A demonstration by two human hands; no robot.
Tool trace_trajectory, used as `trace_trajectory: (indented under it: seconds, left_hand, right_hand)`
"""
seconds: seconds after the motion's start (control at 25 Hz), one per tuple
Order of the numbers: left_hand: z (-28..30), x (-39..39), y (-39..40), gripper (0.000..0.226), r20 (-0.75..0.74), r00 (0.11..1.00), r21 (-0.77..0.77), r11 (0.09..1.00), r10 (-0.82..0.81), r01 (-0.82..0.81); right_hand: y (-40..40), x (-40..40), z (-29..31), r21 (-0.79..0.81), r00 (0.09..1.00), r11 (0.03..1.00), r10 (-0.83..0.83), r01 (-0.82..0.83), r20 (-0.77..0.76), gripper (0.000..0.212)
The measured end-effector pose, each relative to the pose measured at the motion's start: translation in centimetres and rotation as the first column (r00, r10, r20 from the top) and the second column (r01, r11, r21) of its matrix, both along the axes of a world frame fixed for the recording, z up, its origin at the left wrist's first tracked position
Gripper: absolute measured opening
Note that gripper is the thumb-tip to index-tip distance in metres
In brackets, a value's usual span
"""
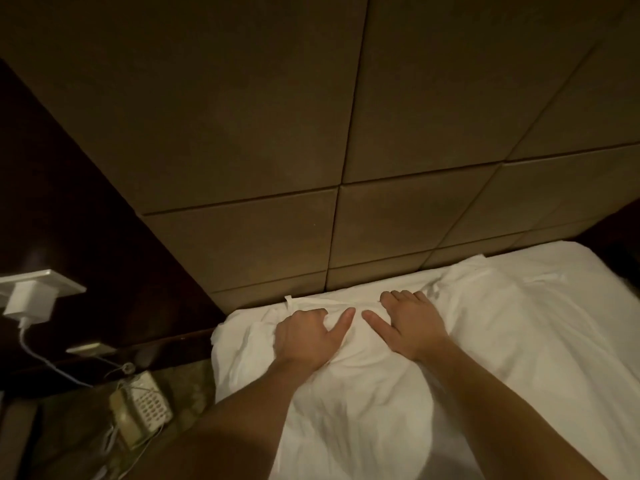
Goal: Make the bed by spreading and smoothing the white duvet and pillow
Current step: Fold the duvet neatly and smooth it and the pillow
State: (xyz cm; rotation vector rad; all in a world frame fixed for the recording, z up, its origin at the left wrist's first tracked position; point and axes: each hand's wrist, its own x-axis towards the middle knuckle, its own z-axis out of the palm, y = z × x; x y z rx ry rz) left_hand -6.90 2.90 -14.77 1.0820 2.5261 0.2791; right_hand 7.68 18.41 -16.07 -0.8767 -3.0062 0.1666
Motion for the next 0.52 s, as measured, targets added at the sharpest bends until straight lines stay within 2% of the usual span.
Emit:
trace_trajectory:
  seconds: [0.12,0.24,0.32,0.44,0.52]
  left_hand:
    - [5.7,2.5,-2.3,0.076,-0.059,0.997,0.074,0.996,-0.047,0.051]
    - [12.5,5.9,-4.8,0.089,-0.169,0.979,0.182,0.973,-0.113,0.143]
    - [17.8,10.1,-7.4,0.090,-0.262,0.950,0.238,0.943,-0.169,0.233]
    - [24.3,18.8,-12.1,0.083,-0.268,0.925,0.277,0.898,-0.269,0.342]
    - [26.2,24.9,-15.3,0.078,-0.229,0.921,0.314,0.871,-0.316,0.377]
  right_hand:
    - [-2.7,3.1,6.8,0.029,0.991,0.997,-0.068,0.072,-0.114,0.065]
    - [-5.3,7.5,14.5,0.108,0.986,0.988,-0.092,0.108,-0.141,0.070]
    - [-8.3,12.6,20.0,0.163,0.977,0.978,-0.101,0.132,-0.187,0.069]
    - [-14.2,22.5,26.4,0.227,0.968,0.962,-0.099,0.153,-0.232,0.072]
    - [-18.5,29.3,28.4,0.219,0.965,0.959,-0.130,0.182,-0.229,0.077]
